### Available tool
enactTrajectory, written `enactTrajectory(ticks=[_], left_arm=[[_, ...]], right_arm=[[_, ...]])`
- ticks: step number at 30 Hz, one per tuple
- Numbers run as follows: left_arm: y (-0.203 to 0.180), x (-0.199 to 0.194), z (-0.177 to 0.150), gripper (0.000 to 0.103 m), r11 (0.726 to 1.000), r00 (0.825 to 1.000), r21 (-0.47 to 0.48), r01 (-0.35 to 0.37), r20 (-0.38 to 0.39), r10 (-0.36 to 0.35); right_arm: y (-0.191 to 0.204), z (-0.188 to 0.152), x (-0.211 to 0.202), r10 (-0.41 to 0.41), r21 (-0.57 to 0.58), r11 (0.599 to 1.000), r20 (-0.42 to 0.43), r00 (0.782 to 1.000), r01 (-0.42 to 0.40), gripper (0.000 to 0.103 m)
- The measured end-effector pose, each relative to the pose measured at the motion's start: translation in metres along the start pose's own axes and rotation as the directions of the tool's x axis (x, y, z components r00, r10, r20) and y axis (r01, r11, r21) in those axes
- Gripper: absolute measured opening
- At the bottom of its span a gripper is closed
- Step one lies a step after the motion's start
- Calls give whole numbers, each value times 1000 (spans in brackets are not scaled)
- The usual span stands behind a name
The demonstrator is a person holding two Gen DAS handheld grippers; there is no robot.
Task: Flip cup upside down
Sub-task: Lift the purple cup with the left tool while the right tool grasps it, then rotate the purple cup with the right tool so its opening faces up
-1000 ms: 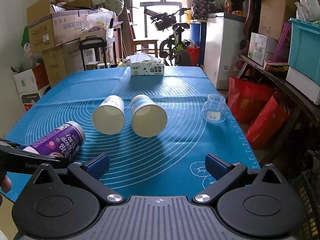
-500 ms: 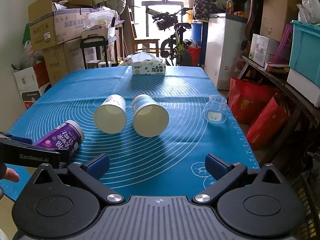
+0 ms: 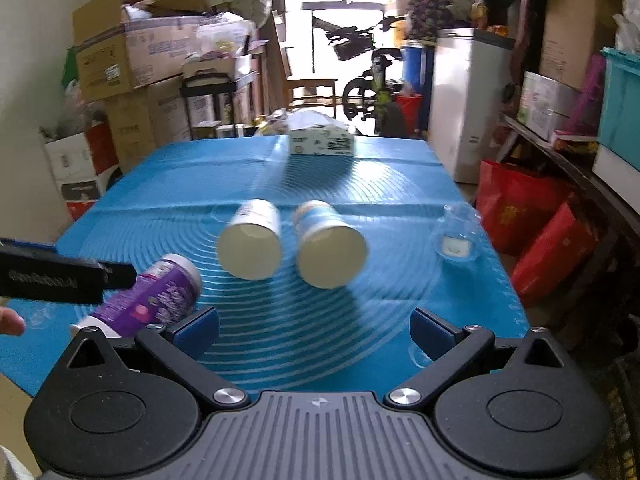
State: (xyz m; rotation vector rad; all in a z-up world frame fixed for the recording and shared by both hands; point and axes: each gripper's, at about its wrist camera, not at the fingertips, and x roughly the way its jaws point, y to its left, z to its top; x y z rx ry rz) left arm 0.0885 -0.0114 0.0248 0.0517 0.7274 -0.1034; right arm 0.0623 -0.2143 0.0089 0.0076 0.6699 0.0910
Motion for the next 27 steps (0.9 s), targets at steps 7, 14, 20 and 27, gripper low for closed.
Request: enactTrajectory(ticks=[7,14,20,27], left_arm=[[38,-5,8,99,998,998,-22,-58,3,58],[81,21,-3,99,992,992,-49,-115,-55,112],[105,39,-14,99,987,990,-104,-119,-85,110],[111,44,-18,99,988,992,-117,-103,-89,93]], right_arm=[[35,36,22,81,-32,996,-55,995,-83,103],[66,70,66,168,28,986,-229,959,-166,99],[85,79,112,200,109,979,-390,899,-171,91],[96,68,156,272,182,961,-518,811,-206,75]])
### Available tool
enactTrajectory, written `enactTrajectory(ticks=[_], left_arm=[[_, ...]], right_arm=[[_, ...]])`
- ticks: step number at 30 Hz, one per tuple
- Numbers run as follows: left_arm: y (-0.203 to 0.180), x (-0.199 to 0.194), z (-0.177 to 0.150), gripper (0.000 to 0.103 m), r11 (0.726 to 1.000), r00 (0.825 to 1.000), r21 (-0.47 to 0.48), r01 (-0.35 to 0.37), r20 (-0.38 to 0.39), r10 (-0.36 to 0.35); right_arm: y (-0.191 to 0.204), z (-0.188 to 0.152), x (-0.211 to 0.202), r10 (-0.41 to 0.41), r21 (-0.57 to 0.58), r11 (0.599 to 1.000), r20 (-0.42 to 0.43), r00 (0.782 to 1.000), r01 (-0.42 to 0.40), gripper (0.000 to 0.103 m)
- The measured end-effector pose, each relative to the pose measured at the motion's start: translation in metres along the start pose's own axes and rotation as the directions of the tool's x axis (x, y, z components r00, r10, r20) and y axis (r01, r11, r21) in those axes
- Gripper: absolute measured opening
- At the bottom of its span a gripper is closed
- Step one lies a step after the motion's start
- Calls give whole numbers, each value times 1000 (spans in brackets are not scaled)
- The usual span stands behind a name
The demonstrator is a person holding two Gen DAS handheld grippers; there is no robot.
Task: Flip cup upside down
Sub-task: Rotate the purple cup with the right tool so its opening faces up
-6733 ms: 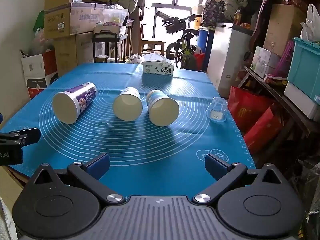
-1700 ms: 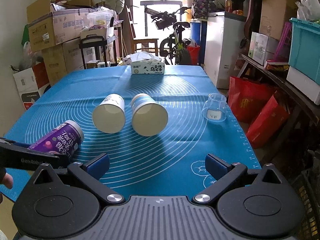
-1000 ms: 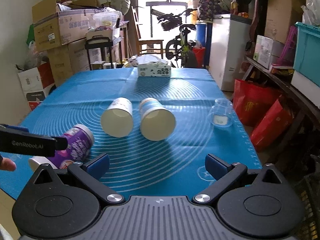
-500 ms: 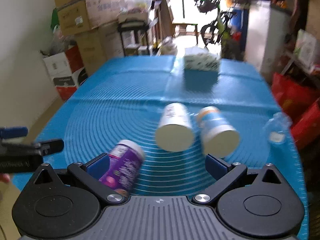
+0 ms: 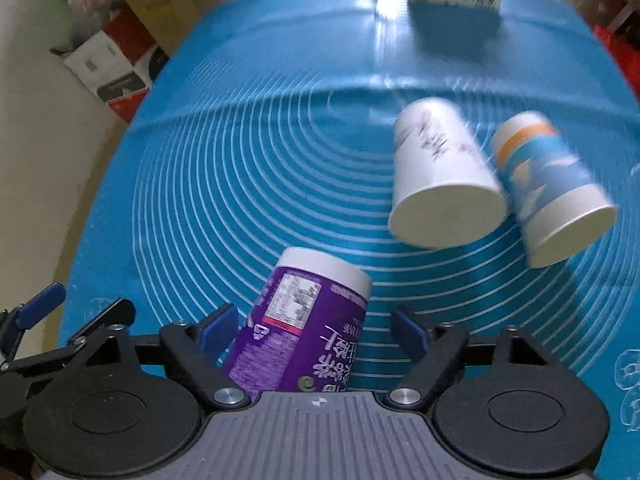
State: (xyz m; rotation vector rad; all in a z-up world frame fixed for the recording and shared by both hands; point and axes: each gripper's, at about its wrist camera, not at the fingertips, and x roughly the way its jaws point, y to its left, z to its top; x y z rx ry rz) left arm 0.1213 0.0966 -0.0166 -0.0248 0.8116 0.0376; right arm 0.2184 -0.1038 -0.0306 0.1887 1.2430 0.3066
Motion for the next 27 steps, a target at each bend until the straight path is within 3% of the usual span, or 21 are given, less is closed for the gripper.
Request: enactTrajectory(ticks=[1,5,9,12,15,19,22,27], left_arm=[[1,0,-1,99,1000,1000,-1,3,1,-3],[5,0,-2,99,1000,1000,-4,11,2,-11],[6,-2,-2,99,999,1000,-26,27,7,-27],[4,-5,-4,99,999,999,-26,37,17,-37],[-2,-8,-5,99,999,999,-17,35,36,-34],[-8,-14,-7,99,999,997,-19,49,56,-48],[-13,-17,-9,99,998,996,-14,60,61,-59],[-18,-19,-11,99,998,996,-10,65,61,-64]], right_arm=[[0,0,1,27,9,1000,-9,1000,-27,68],[8,-8,-3,26,-42,999,35,999,-24,68],[7,-22,-27,1,-92,996,180,984,16,68],[13,-45,-48,-36,-173,979,356,934,103,67],[14,-67,-60,-43,-219,961,481,876,168,66],[17,-95,-67,-89,-245,918,637,766,311,65],[14,-106,-59,-98,-247,907,662,743,341,64],[14,-118,-59,-91,-250,905,675,732,344,63]])
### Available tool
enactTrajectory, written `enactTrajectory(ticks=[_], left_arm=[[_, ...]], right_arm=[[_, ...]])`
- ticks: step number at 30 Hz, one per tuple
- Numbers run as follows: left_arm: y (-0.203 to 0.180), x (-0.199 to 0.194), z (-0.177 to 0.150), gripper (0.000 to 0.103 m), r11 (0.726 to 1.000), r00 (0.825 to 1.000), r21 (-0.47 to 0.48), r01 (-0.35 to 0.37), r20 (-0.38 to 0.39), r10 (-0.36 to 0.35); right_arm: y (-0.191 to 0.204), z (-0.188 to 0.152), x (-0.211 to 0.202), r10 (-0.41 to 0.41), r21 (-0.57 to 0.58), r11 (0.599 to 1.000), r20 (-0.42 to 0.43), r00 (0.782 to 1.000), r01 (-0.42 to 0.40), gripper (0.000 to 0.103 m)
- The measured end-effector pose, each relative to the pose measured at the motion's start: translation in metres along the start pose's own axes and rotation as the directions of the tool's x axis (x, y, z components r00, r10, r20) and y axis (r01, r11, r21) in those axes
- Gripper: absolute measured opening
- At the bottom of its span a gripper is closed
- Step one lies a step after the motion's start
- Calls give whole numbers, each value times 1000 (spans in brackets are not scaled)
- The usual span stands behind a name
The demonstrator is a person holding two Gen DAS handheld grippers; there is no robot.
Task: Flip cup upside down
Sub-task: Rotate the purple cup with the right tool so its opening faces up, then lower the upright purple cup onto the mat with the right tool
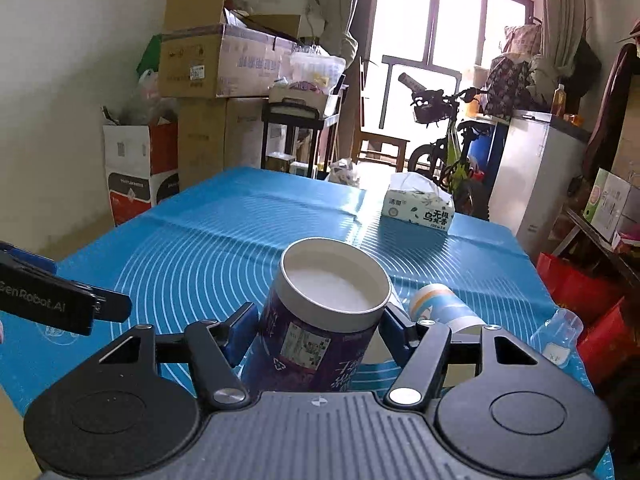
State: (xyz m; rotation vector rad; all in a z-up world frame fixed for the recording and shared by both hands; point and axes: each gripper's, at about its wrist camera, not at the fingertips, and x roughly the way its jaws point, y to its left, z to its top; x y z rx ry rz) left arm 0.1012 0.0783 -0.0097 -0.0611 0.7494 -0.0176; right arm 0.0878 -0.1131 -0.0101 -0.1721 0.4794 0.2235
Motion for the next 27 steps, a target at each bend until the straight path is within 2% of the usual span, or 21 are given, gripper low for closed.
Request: enactTrajectory(ticks=[12,13,16,20,23,25,27], left_arm=[[-7,-1,-4,99,1000,1000,16,-26,10,26],[-8,-2,-5,99,999,1000,22,-27,14,27],[-10,-6,-5,99,999,999,33,-22,26,21],[-14,-11,-7,99,999,999,40,-5,45,4],[-16,-16,-10,99,999,998,41,-6,55,3],[-17,-20,-11,99,999,998,41,-6,66,4],[-19,-27,-13,99,999,996,42,-6,84,3]], right_arm=[[7,6,11,18,-39,999,-38,999,-20,63],[7,6,11,15,-39,999,-43,999,-17,67],[8,4,9,12,-44,999,-52,999,-14,70],[8,1,4,14,-38,999,-45,999,-16,80],[5,-1,-5,11,-29,1000,-37,999,-12,81],[1,-3,-14,10,-13,1000,-29,1000,-11,86],[-5,-6,-27,13,9,1000,-9,1000,-13,99]])
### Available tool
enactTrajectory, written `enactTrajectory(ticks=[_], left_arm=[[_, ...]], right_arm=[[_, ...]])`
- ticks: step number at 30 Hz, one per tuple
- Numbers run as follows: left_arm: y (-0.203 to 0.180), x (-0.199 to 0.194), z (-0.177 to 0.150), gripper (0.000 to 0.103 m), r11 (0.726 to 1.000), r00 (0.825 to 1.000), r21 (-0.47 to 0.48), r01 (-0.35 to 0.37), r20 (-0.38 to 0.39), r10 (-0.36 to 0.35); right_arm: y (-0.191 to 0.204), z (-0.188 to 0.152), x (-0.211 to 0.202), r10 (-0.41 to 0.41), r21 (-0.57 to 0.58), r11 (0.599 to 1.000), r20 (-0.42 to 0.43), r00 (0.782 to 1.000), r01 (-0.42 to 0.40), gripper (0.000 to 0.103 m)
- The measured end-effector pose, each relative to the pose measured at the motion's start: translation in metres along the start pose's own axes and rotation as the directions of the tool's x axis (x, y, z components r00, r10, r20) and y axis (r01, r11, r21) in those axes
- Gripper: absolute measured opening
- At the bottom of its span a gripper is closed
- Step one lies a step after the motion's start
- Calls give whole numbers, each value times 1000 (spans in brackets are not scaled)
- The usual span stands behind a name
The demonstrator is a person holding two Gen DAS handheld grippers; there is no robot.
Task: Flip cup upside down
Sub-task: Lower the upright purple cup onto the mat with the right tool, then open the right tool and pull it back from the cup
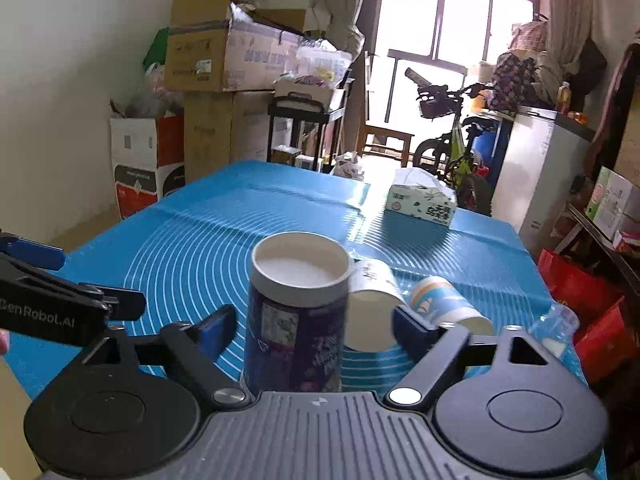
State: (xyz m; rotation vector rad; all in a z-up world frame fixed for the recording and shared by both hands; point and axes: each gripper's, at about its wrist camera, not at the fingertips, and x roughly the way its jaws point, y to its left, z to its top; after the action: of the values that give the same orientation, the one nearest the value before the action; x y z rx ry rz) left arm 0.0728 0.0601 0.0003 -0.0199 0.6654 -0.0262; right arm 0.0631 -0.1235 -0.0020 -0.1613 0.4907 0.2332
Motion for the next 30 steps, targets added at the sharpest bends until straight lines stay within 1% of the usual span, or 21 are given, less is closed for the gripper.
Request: enactTrajectory(ticks=[2,5,9,13,17,22,27,30], left_arm=[[-1,-7,-2,99,1000,1000,2,0,21,0],[-4,-16,-6,99,1000,999,11,-2,46,2],[-8,-29,-13,99,1000,997,31,6,76,-9],[-16,-39,-24,99,999,995,33,-12,98,9],[-26,-45,-36,99,998,995,55,-8,100,3],[-33,-54,-49,99,998,995,66,8,94,-15],[-40,-61,-56,99,996,994,88,-1,109,-8],[-40,-63,-58,99,997,994,82,4,110,-13]], right_arm=[[-6,-5,-16,-8,18,1000,21,1000,8,100],[-15,-12,-35,-32,33,999,31,999,31,101],[-29,-26,-56,-48,70,996,26,999,46,101],[-38,-37,-73,-55,108,993,24,998,52,101],[-42,-44,-84,-63,126,990,26,998,59,101],[-41,-52,-92,-65,122,991,21,998,62,101],[-40,-58,-98,-61,123,991,17,998,58,101],[-40,-60,-100,-57,124,991,16,998,55,101]])
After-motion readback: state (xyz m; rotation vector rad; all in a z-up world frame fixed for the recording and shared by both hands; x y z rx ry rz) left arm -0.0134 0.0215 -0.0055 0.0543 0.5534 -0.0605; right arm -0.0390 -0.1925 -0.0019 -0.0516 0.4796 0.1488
